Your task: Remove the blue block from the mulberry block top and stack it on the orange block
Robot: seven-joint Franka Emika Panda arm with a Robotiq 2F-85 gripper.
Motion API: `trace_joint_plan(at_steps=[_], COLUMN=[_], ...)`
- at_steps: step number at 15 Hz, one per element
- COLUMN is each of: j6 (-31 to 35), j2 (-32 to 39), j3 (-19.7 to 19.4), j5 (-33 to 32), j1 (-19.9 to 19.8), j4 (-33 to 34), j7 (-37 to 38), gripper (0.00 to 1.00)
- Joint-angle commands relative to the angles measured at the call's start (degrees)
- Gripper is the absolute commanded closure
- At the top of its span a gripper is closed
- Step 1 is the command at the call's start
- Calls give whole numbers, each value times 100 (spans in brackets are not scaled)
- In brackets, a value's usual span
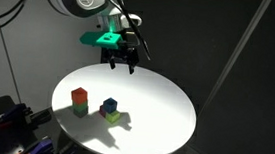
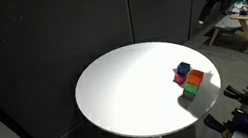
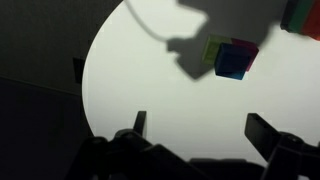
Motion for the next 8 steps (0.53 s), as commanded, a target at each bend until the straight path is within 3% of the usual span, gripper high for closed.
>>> trace_joint_plan(at_steps=[1,8], j6=[-281,-798], j2=[330,1031], j3=[10,86], j5=[475,1383], j1=[167,358], j4=[401,1099], j7=[-288,-936], gripper=[0,0])
